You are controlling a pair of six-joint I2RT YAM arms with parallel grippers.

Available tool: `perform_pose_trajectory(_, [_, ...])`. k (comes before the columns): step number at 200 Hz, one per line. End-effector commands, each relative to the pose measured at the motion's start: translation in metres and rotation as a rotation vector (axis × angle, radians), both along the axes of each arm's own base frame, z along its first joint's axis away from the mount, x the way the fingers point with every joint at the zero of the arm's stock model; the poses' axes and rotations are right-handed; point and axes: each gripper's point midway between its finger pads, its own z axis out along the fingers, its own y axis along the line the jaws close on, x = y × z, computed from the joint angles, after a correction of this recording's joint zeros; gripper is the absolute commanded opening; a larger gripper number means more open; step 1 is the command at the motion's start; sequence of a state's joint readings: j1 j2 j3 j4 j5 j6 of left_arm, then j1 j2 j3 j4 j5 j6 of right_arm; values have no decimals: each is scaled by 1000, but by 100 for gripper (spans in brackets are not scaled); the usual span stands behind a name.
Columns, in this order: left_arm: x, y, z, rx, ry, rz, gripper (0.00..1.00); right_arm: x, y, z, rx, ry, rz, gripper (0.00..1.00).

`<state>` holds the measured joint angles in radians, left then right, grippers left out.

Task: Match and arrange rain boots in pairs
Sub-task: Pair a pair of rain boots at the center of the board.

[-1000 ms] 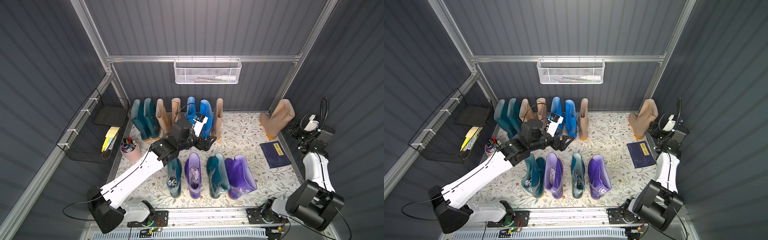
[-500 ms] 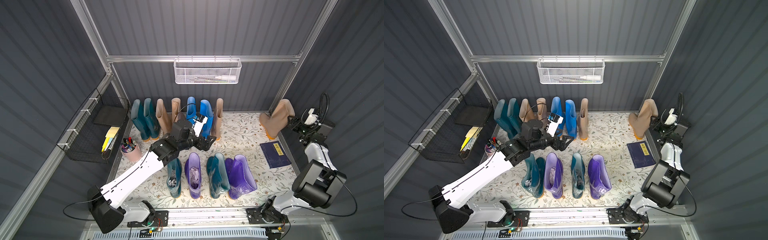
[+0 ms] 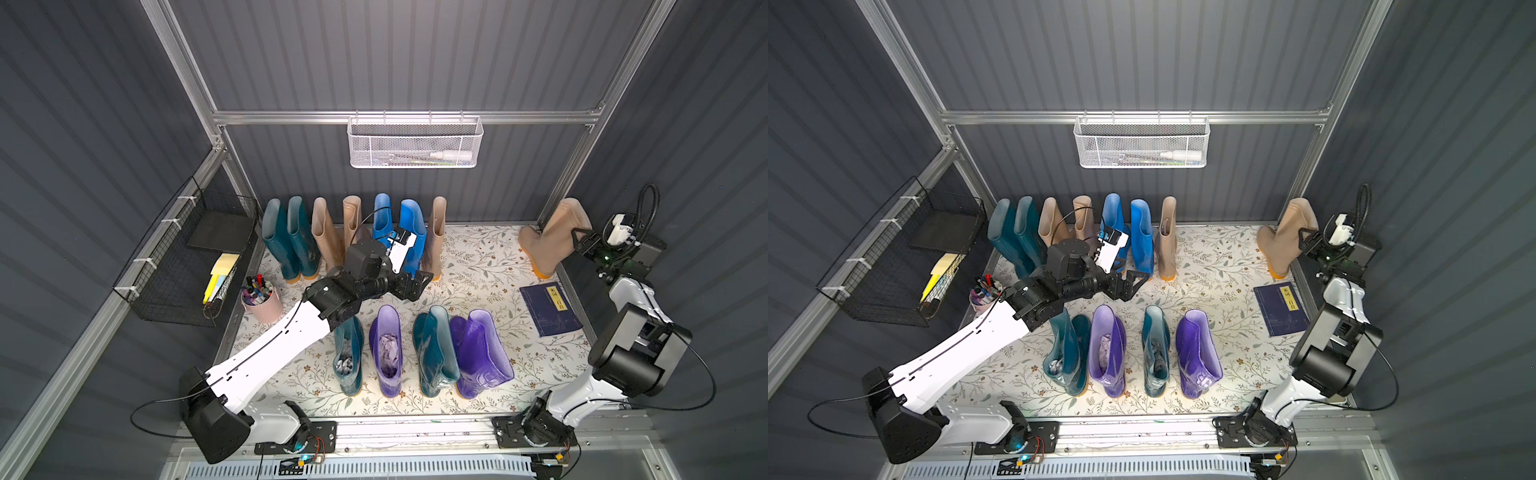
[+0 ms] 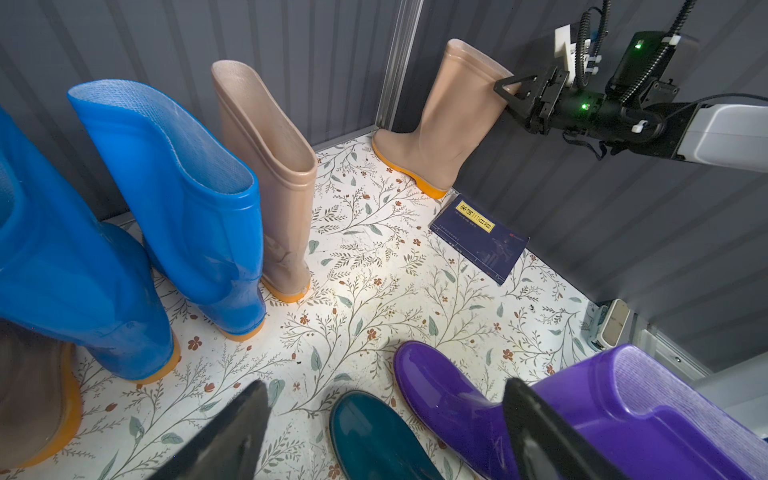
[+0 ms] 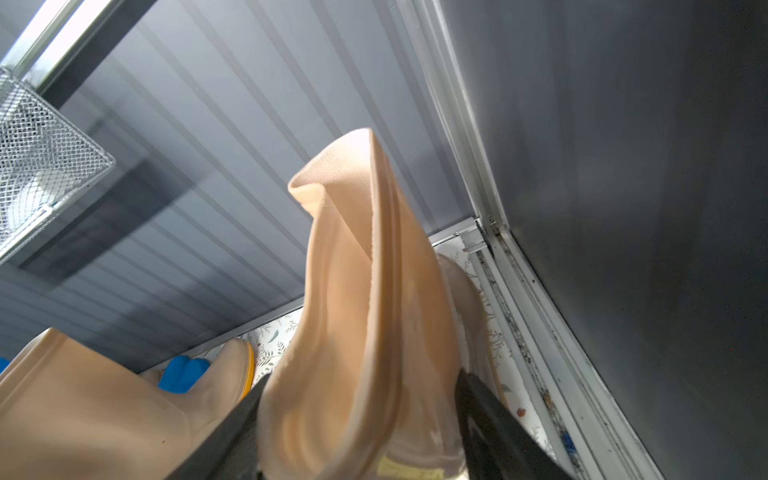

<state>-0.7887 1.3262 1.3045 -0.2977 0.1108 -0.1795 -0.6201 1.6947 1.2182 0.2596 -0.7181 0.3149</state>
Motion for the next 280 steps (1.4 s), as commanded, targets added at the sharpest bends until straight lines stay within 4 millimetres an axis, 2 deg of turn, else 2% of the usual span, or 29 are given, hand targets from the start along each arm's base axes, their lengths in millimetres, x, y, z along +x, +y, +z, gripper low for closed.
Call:
perform_pose_trajectory(1, [1, 2, 1, -17, 1, 16, 90, 6, 9, 14, 7, -32, 57, 66])
perform_pose_trajectory(43, [-2, 6, 1, -32, 3, 26, 89, 11, 26, 16, 17, -27, 111, 64])
perform_pose_trajectory(66, [-3, 10, -1, -35, 3, 37, 89, 16, 29, 16, 16, -6, 111, 61])
perform_pose_trajectory(100, [-5, 11, -2, -34, 0, 37, 89, 22, 27, 18, 18, 14, 90, 56])
perform_pose_trajectory(181, [-6, 12, -7, -23, 8, 33, 89, 30, 18, 3, 19, 101, 23, 40])
perform_pose_trajectory(208, [-7, 14, -7, -20, 6, 36, 89, 31, 19, 3, 29, 103, 23, 29])
perform_pose_trajectory(247, [-8, 14, -8, -22, 10, 36, 89, 33, 34, 11, 42, 77, 85, 13])
perform_pose_trajectory(280, [-7, 13, -9, -26, 13, 39, 89, 34, 45, 19, 50, 62, 119, 6])
